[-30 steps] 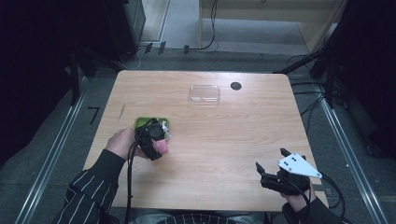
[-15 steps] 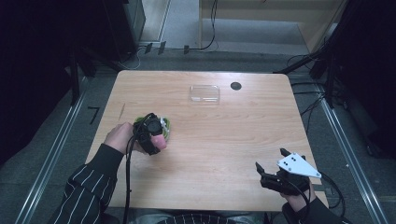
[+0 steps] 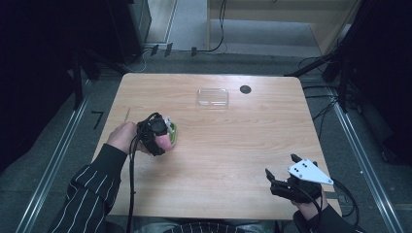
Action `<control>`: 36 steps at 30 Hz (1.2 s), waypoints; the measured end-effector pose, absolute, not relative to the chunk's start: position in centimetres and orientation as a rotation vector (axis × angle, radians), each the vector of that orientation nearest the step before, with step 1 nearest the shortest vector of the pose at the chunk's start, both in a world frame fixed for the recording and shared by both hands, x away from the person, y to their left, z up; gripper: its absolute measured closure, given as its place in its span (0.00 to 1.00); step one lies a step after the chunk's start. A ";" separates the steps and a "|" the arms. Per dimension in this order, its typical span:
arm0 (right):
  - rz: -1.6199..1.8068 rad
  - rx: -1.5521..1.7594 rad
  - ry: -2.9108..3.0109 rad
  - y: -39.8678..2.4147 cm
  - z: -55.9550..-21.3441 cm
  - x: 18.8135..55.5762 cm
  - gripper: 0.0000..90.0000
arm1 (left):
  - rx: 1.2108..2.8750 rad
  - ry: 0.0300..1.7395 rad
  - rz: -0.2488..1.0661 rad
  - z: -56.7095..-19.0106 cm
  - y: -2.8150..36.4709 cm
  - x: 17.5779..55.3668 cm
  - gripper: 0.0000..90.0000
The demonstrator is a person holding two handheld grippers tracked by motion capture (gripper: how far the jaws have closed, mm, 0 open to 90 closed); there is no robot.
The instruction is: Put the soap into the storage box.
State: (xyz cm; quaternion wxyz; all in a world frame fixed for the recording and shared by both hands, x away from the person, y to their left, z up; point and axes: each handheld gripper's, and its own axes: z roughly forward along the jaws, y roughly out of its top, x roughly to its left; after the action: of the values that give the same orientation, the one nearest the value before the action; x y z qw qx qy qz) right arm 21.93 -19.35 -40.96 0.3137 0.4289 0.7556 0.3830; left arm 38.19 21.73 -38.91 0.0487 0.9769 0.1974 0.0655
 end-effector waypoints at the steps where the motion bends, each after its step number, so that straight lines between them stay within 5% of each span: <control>1: 1.010 1.130 1.992 -19.4 -41.0 21.9 0.15 | 2.973 0.604 0.202 -38.9 21.8 38.3 0.43; 36: 1.008 1.126 1.999 -19.3 -41.0 22.0 0.15 | 3.024 0.427 0.234 -39.4 23.1 41.6 0.43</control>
State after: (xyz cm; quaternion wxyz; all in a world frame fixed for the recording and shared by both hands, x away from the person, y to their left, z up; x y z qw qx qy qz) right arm 22.03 -19.28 -40.95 0.3125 0.4268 0.7578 0.3821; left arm 41.56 23.08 -39.36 0.0395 0.9865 0.1392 0.0762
